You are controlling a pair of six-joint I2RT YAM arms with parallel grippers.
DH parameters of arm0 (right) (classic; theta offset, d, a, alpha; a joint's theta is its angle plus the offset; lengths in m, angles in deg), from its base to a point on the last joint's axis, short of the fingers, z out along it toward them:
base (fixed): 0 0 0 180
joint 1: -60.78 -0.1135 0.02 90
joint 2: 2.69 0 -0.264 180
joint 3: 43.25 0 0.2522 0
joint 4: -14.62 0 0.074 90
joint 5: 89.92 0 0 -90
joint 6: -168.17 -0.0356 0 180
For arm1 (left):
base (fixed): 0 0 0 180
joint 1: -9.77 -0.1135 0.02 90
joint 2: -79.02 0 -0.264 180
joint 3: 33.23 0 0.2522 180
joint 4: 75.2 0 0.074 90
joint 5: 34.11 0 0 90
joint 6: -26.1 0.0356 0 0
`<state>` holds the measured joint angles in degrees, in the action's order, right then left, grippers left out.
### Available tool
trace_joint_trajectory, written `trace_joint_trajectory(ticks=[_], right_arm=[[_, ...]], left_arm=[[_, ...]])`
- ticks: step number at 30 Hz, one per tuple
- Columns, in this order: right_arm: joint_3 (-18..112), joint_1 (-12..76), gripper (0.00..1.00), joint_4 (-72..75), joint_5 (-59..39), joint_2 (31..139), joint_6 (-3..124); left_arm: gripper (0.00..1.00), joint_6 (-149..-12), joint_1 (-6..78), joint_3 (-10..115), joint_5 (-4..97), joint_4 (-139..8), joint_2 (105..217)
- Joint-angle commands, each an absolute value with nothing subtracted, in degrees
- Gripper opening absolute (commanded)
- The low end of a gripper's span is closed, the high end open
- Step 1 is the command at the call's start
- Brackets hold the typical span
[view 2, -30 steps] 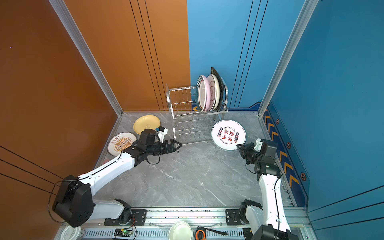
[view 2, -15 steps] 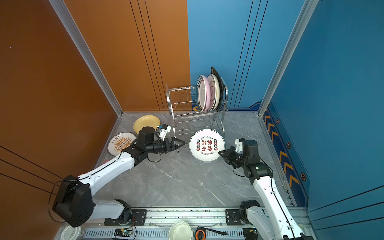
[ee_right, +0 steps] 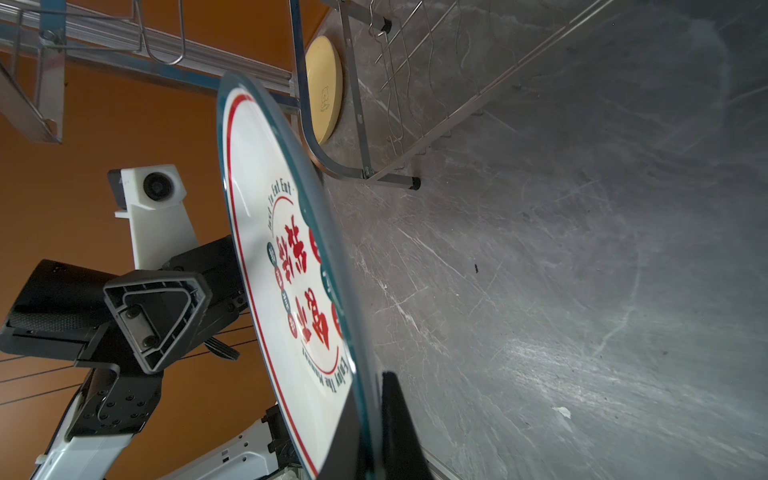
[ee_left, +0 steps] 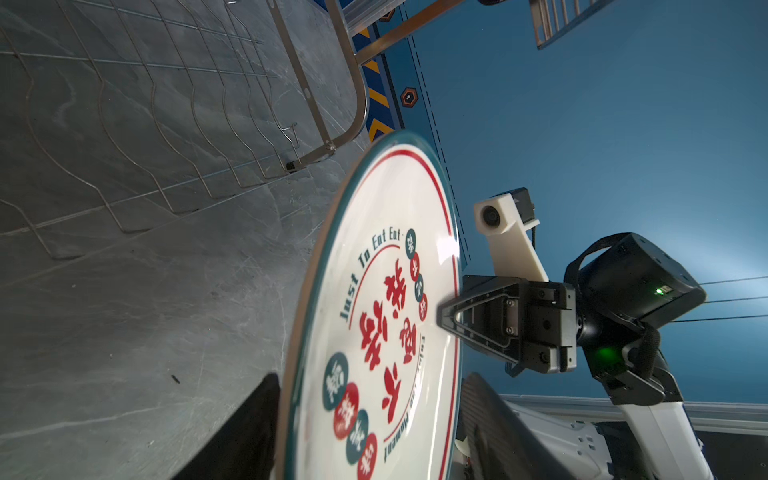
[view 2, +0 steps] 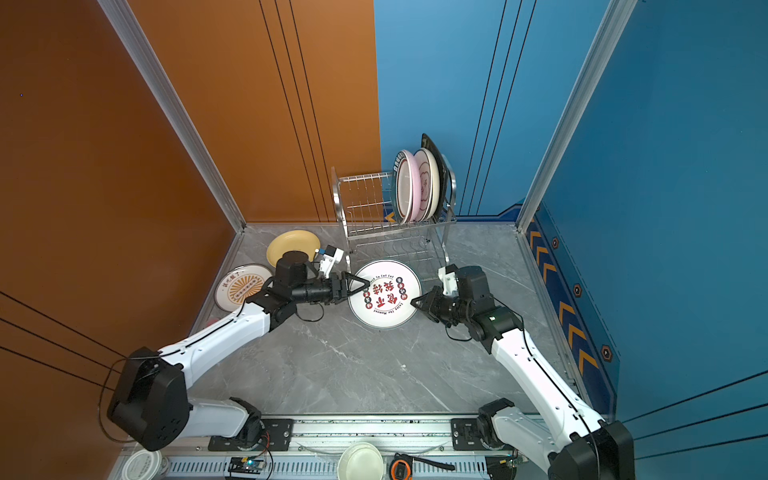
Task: Load the plates into the dish rack
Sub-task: 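Tilt the character plate upright with the right gripper while the left gripper braces its rim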
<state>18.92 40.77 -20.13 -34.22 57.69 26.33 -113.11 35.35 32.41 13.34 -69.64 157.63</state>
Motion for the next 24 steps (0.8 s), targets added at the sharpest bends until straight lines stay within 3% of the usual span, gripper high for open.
trace_joint_trajectory(ticks=[1, 10, 15, 20, 24], right_arm=[[22.2, 39.9, 0.0, -16.9, -36.5, 58.5, 28.9], [24.2, 38.2, 0.0, -13.0, -39.8, 62.1, 29.8], [24.5, 38.1, 0.18, -8.8, -42.8, 63.1, 29.8], [24.7, 38.1, 0.33, -4.2, -45.8, 65.5, 29.7], [25.5, 38.1, 0.39, 0.7, -48.7, 68.0, 28.3]], left_arm=[[0.6, -113.5, 34.6, 31.9, 11.7, -71.3, 156.8], [0.25, -114.4, 33.7, 31.1, 10.6, -71.3, 156.3], [0.01, -115.1, 33.1, 30.8, 9.5, -71.5, 155.8], [0.0, -116.2, 32.5, 30.5, 7.3, -72.5, 155.8], [0.0, -116.7, 32.4, 30.5, 6.2, -72.6, 155.8]])
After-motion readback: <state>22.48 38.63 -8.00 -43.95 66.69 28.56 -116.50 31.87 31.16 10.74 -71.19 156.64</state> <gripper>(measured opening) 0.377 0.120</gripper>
